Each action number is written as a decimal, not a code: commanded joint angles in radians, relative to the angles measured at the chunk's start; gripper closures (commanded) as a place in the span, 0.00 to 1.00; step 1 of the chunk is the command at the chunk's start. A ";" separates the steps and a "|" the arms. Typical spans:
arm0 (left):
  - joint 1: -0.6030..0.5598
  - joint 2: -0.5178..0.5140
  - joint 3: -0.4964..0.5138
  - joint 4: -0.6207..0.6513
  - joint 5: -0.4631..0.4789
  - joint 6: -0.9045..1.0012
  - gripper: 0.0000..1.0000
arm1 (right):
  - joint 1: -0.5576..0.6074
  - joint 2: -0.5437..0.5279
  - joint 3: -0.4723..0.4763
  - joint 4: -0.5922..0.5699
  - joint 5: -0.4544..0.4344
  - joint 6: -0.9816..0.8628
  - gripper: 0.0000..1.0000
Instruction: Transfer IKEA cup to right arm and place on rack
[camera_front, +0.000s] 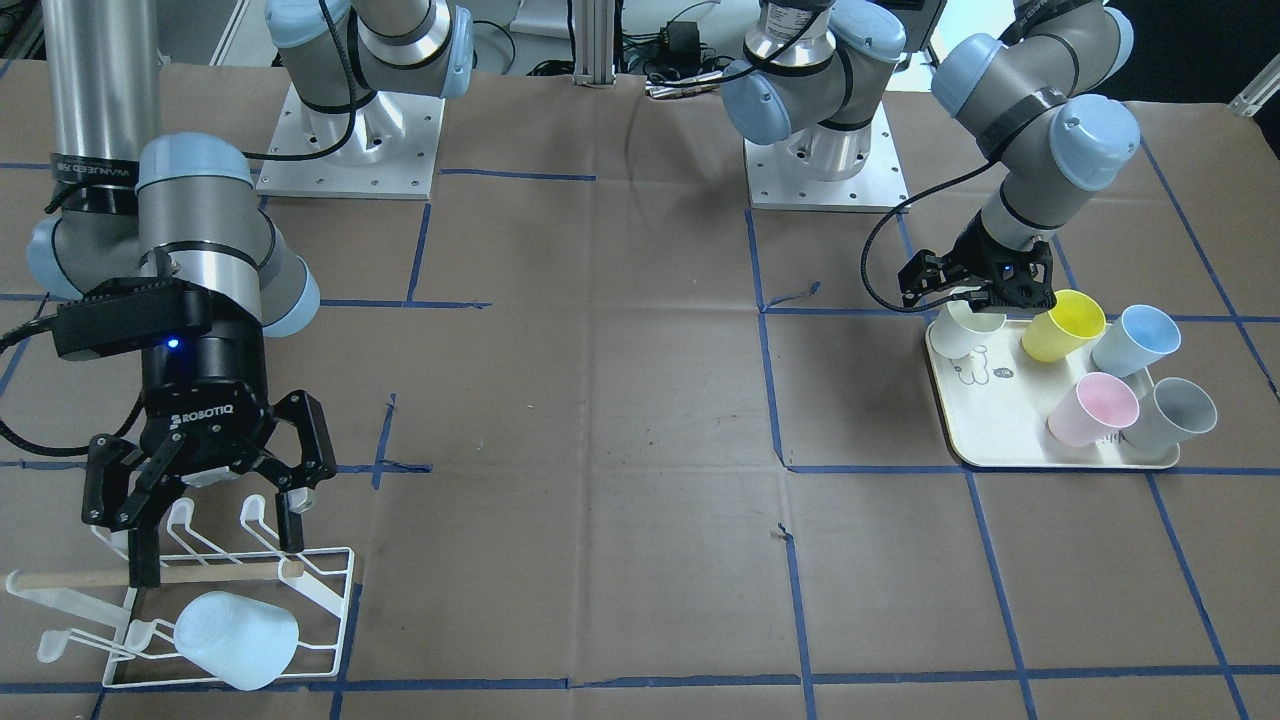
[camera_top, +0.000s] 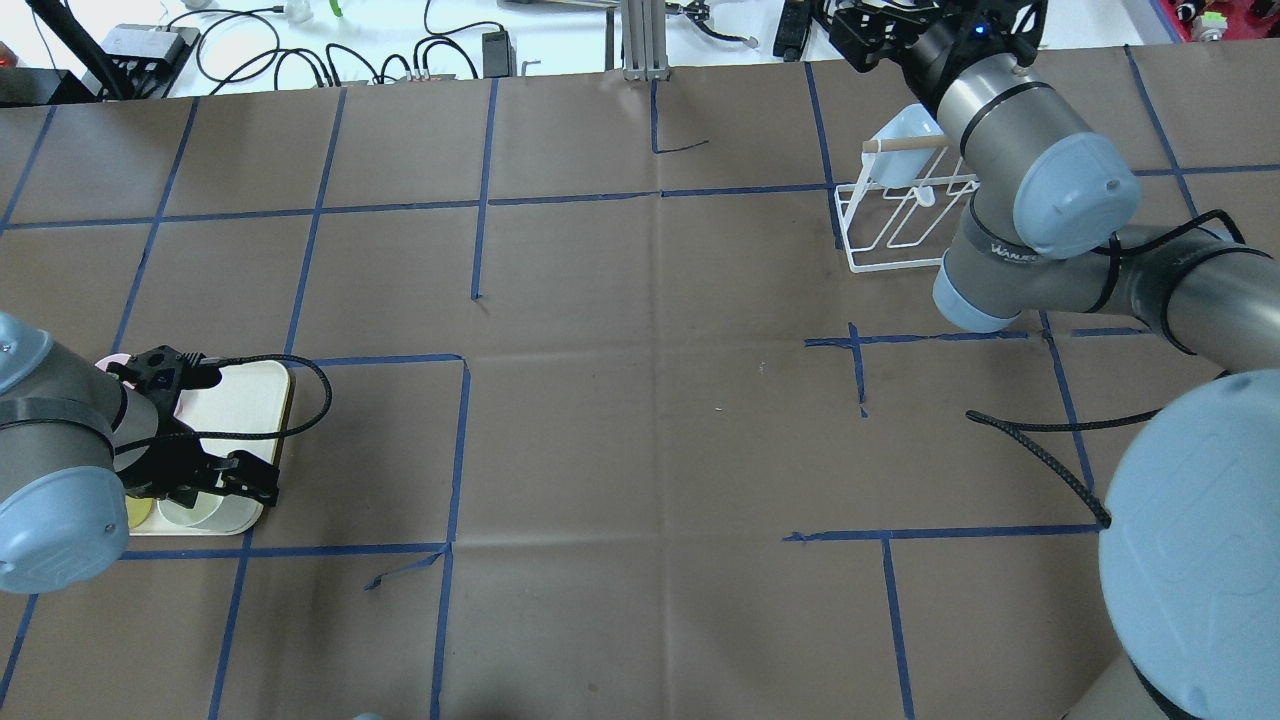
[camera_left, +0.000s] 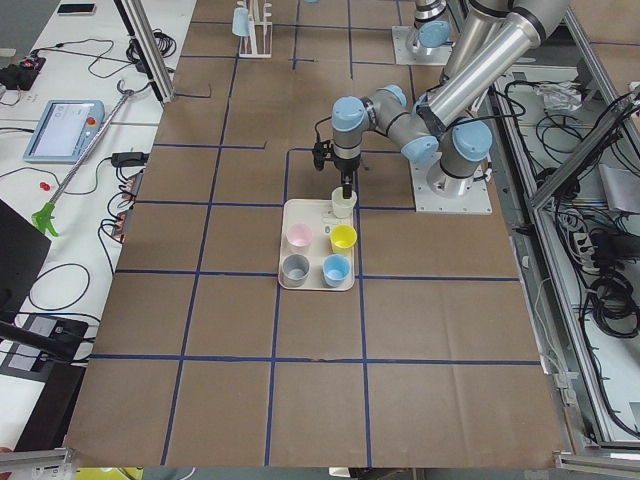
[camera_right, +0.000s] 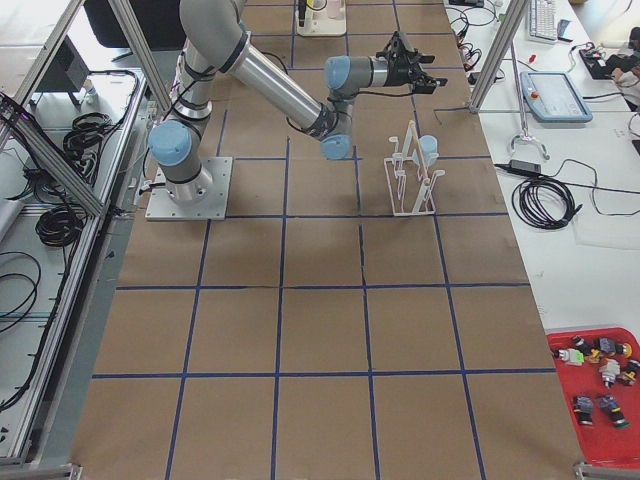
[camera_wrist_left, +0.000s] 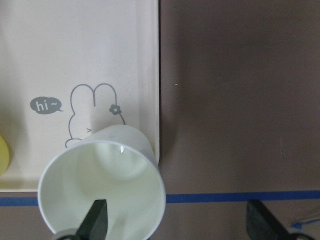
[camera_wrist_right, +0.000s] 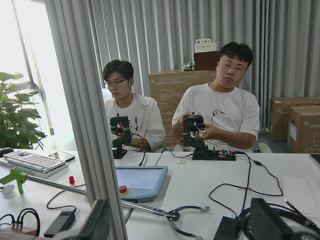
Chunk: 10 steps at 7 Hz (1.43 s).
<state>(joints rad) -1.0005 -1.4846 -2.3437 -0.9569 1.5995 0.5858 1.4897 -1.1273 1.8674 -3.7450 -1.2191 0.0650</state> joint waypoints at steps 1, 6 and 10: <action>-0.003 -0.017 -0.002 0.029 0.004 0.002 0.03 | 0.067 -0.008 -0.002 -0.006 0.006 0.215 0.00; -0.003 -0.014 0.011 0.023 0.068 0.009 0.99 | 0.092 -0.008 -0.002 -0.016 0.185 0.638 0.00; -0.009 -0.010 0.108 -0.040 0.076 0.043 1.00 | 0.144 -0.002 -0.001 -0.038 0.184 0.974 0.00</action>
<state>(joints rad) -1.0050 -1.4966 -2.2890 -0.9519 1.6729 0.6266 1.6121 -1.1320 1.8667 -3.7794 -1.0344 0.9388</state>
